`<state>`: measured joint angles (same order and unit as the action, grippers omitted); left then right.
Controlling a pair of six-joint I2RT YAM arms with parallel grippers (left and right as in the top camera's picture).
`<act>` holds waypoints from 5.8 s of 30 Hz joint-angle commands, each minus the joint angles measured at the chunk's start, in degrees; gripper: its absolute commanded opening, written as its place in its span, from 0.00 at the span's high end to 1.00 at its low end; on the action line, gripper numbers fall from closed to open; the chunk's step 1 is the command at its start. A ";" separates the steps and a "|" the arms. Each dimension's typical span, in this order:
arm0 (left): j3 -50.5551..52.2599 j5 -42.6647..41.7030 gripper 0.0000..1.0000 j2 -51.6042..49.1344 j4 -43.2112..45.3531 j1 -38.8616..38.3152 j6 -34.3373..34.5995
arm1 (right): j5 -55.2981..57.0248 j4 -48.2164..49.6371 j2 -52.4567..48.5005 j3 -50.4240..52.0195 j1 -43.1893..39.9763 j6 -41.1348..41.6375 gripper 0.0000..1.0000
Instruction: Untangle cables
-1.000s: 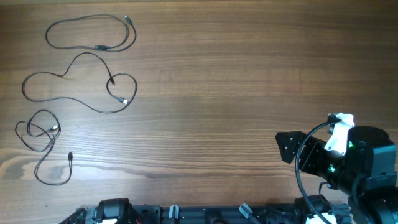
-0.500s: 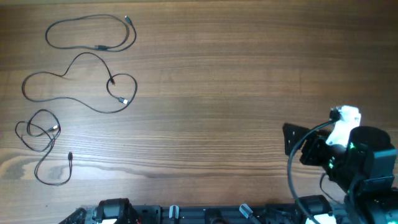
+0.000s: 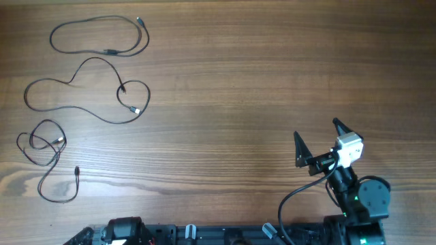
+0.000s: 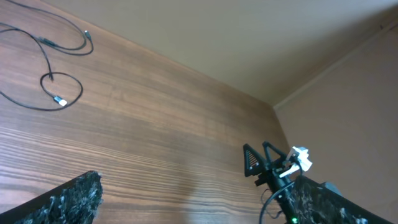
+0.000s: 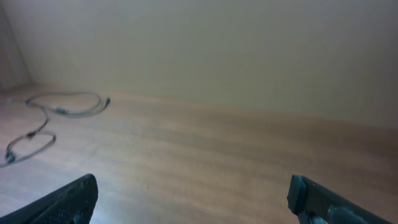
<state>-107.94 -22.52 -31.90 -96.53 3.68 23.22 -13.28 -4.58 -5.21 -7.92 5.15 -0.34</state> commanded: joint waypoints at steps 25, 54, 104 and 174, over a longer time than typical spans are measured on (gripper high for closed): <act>0.13 0.11 0.00 0.22 0.04 -0.20 0.13 | 9.94 4.35 4.90 7.61 -6.73 -2.29 0.00; 0.13 0.11 0.00 0.22 0.04 -0.20 0.13 | 9.84 4.57 4.31 7.61 -6.73 0.37 0.00; 107.65 21.42 0.00 31.69 96.85 -0.63 -12.37 | 9.84 4.57 4.31 7.61 -6.73 0.37 0.00; 107.60 23.65 0.00 31.63 92.43 -1.01 -25.81 | 9.84 4.57 4.31 7.61 -6.73 0.37 0.00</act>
<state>-0.64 1.61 -0.78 -4.23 2.98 -1.48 -4.38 -0.14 -1.17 -0.38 -1.26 -1.10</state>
